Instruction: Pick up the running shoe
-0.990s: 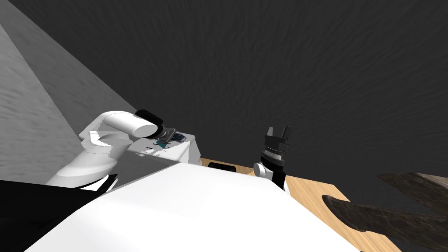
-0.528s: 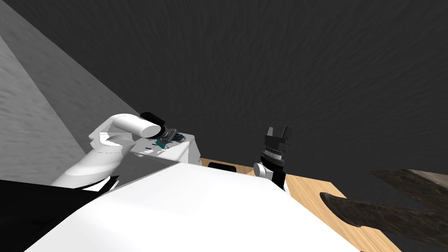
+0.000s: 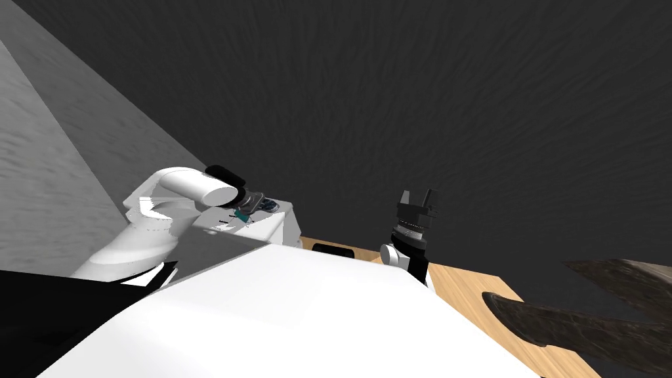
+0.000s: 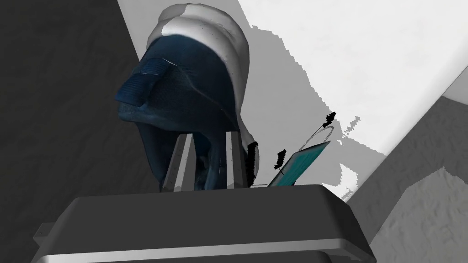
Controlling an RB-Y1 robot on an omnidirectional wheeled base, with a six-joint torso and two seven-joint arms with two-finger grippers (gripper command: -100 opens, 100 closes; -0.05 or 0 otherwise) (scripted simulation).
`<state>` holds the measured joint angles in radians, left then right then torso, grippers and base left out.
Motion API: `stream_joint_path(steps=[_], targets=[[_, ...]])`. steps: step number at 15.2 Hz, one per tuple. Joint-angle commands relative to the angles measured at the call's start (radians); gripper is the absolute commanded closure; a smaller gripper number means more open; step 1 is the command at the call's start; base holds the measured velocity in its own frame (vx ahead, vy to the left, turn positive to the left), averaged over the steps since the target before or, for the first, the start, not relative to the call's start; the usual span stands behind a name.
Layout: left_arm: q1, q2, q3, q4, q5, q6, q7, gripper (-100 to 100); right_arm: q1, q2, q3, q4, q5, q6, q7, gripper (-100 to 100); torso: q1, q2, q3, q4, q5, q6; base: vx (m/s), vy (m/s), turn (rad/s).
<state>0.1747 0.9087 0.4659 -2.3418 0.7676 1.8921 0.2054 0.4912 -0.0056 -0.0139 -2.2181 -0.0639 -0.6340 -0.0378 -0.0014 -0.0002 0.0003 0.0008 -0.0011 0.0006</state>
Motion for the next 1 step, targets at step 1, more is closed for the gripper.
stream_joint_path(steps=[1], targets=[[0.000, 0.000, 0.000, 0.000, 0.000, 0.000, 0.000, 100, 0.000, 0.000, 0.000, 0.000, 0.000, 0.000, 0.000, 0, 0.000, 0.000, 0.000, 0.000, 0.000, 0.000, 0.010, -0.001, 0.010]])
